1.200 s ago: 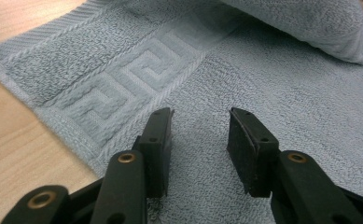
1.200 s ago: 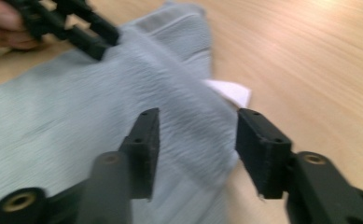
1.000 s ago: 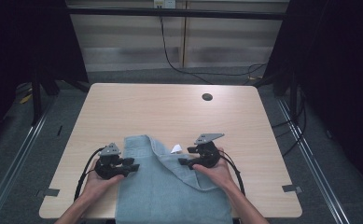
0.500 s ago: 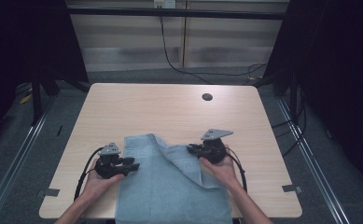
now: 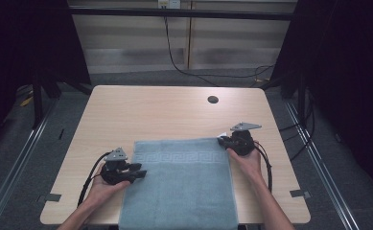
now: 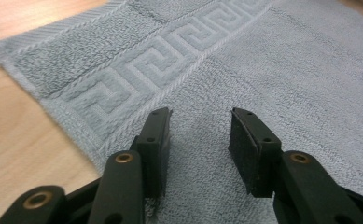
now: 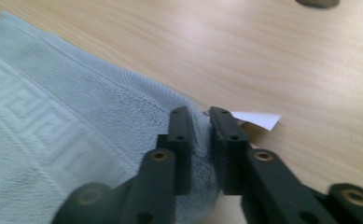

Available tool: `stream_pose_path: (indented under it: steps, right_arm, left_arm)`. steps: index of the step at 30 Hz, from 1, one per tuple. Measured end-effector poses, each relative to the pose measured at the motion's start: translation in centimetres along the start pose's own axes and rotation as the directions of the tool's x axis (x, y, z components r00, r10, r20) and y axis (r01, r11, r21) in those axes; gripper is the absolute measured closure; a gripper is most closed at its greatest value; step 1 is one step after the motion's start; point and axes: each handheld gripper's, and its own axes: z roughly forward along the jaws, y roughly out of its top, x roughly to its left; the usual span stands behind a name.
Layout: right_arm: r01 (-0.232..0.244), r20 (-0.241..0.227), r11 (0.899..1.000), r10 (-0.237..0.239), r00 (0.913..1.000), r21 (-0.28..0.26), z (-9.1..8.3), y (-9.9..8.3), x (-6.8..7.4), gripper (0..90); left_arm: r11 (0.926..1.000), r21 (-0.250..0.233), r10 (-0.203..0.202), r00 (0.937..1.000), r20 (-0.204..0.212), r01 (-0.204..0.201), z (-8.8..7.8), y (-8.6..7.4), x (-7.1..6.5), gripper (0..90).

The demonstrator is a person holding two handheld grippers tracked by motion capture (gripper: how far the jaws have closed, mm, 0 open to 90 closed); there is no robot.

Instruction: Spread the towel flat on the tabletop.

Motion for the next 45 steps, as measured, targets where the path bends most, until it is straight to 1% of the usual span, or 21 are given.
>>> stream_pose_path:
  steps: [2,4,7,10,11,14,15,16,20,22,23,24,26,29,32,33,37,39,40,42,45]
  right_arm:
    - [-0.009,0.007,1.0,0.009,0.9999,-0.022,-0.3,-0.3,-0.2,65.0]
    - [-0.024,0.011,0.999,0.024,0.9996,-0.039,-0.8,-0.4,-0.5,58.3]
    - [-0.033,-0.006,0.998,0.033,0.9994,-0.059,-1.4,-0.3,-0.9,56.7]
    - [-0.013,-0.018,0.999,0.012,0.9998,-0.04,-0.9,-0.3,-0.9,56.6]
    - [-0.015,-0.028,0.999,0.014,0.9995,-0.037,-0.7,-0.2,-0.8,56.0]
    - [-0.009,-0.041,1.0,0.008,0.9991,-0.018,0.2,-0.4,-0.5,51.7]
    - [-0.003,-0.046,1.0,0.003,0.9989,-0.006,0.4,-0.5,-0.4,50.3]
    - [0.005,-0.048,1.0,-0.005,0.9988,0.007,0.7,-0.6,-0.3,49.1]
    - [0.014,-0.049,0.999,-0.013,0.9987,0.033,1.3,-1.0,-0.1,44.4]
    - [0.022,-0.037,0.999,-0.02,0.9991,0.047,1.5,-1.2,0.1,42.4]
    - [0.024,-0.043,0.998,-0.022,0.9988,0.055,1.5,-1.2,0.1,41.3]
    - [0.033,-0.043,0.998,-0.03,0.9986,0.057,1.6,-1.3,0.1,41.3]
    - [0.041,-0.047,0.998,-0.039,0.9981,0.043,1.7,-1.5,0.1,41.0]
    - [0.066,-0.023,0.996,-0.065,0.9976,0.056,1.7,-1.5,0.5,42.6]
    - [0.069,-0.019,0.996,-0.068,0.9975,0.062,1.6,-1.5,0.6,51.2]
    - [0.077,-0.019,0.995,-0.076,0.9969,0.06,1.5,-1.5,0.6,57.6]
    - [0.085,-0.045,0.994,-0.082,0.9956,0.071,1.1,-1.6,0.9,75.3]
    - [0.081,-0.054,0.994,-0.077,0.9956,0.072,1.1,-1.6,1.0,79.8]
    - [0.078,-0.059,0.995,-0.075,0.9955,0.063,1.1,-1.7,1.0,81.3]
    - [0.066,-0.068,0.996,-0.062,0.9958,0.059,1.1,-1.8,1.0,83.0]
    - [0.032,-0.095,0.998,-0.027,0.9951,0.052,1.0,-1.9,0.9,84.7]
  left_arm:
    - [1.0,-0.002,-0.003,1.0,-0.001,0.003,-0.3,0.1,0.2,56.5]
    - [0.9996,-0.017,-0.023,0.9997,0.002,0.023,-0.7,0.5,0.7,56.2]
    - [0.997,-0.061,-0.049,0.9985,-0.025,0.047,-1.2,1.7,1.9,55.9]
    - [0.9953,-0.088,-0.05,0.994,-0.097,0.042,-1.0,3.3,4.0,55.9]
    - [0.9952,-0.083,-0.061,0.992,-0.111,0.052,-0.8,3.7,4.7,55.8]
    - [0.9888,-0.116,-0.11,0.9846,-0.136,0.094,0.0,4.3,6.4,53.7]
    - [0.9861,-0.128,-0.123,0.9833,-0.134,0.106,0.3,4.2,6.8,53.4]
    - [0.9855,-0.123,-0.134,0.9817,-0.135,0.118,0.6,4.1,7.1,53.0]
    - [0.9913,-0.089,-0.11,0.9808,-0.161,0.096,1.5,4.0,7.1,48.5]
    - [0.9959,-0.055,-0.081,0.9828,-0.166,0.072,1.7,3.9,7.2,46.8]
    - [0.9966,-0.055,-0.071,0.9788,-0.192,0.062,1.9,3.9,7.2,46.5]
    - [0.995,-0.06,-0.089,0.9815,-0.17,0.08,2.0,3.8,7.5,45.3]
    - [0.9975,-0.037,-0.065,0.9805,-0.185,0.059,2.4,3.7,7.2,42.7]
    - [0.9992,-0.022,-0.037,0.9812,-0.189,0.033,2.7,3.9,6.9,40.9]
    - [0.9998,-0.003,0.019,0.9777,-0.209,-0.02,3.0,3.9,6.2,40.5]
    - [0.999,0.006,0.045,0.9761,-0.213,-0.044,3.0,3.9,6.0,42.3]
    - [0.9969,0.011,0.078,0.9819,-0.173,-0.078,3.1,3.9,5.4,60.7]
    - [0.9979,0.003,0.064,0.9877,-0.143,-0.064,3.2,3.8,5.2,70.9]
    - [0.9982,0.006,0.059,0.988,-0.143,-0.059,3.2,3.8,5.1,75.1]
    - [0.999,0.003,0.045,0.9901,-0.133,-0.045,3.2,3.8,5.1,79.5]
    - [0.9998,-0.007,0.016,0.9942,-0.107,-0.017,3.1,3.8,5.1,81.7]
